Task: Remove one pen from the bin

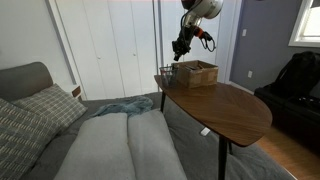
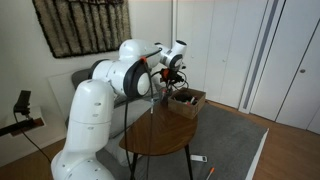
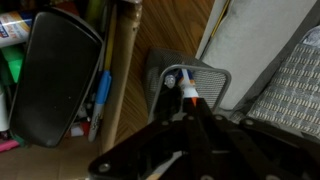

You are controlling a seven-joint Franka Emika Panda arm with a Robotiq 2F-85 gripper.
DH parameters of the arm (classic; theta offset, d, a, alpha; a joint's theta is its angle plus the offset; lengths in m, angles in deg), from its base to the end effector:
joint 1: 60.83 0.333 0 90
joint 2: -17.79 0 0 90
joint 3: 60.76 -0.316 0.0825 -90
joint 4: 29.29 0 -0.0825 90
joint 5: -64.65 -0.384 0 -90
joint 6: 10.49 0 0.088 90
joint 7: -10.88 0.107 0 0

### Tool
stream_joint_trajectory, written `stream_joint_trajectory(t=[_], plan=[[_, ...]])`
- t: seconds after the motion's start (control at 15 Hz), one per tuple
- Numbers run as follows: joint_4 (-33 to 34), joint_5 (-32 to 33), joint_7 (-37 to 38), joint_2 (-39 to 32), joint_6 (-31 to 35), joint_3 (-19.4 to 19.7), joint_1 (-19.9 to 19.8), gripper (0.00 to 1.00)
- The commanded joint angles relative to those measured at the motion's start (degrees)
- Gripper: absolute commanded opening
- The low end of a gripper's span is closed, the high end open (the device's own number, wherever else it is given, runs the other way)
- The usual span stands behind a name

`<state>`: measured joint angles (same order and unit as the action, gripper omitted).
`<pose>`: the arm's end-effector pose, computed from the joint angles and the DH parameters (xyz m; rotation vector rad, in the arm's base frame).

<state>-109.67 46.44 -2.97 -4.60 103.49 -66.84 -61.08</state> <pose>0.6926 0.0776 0.5065 -2.7797 -0.3212 -0.3101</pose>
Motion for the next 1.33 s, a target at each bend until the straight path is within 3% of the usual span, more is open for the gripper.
stream_joint_trajectory(t=[0.0,0.53,0.87,1.13,1.2,1.27], plan=[[-1.68,3.65,3.25,2.34,-0.48,0.69,1.39,0.39],[-5.76,4.03,8.34,3.03,1.10,0.63,2.12,0.96],[-6.74,3.53,9.59,2.93,1.34,0.93,1.69,0.88],[-6.88,3.53,9.46,2.67,0.76,0.98,1.66,0.74],[-6.92,3.57,9.49,2.71,0.88,1.03,1.65,0.76],[-6.92,3.62,9.52,2.71,1.21,1.14,1.59,0.69]])
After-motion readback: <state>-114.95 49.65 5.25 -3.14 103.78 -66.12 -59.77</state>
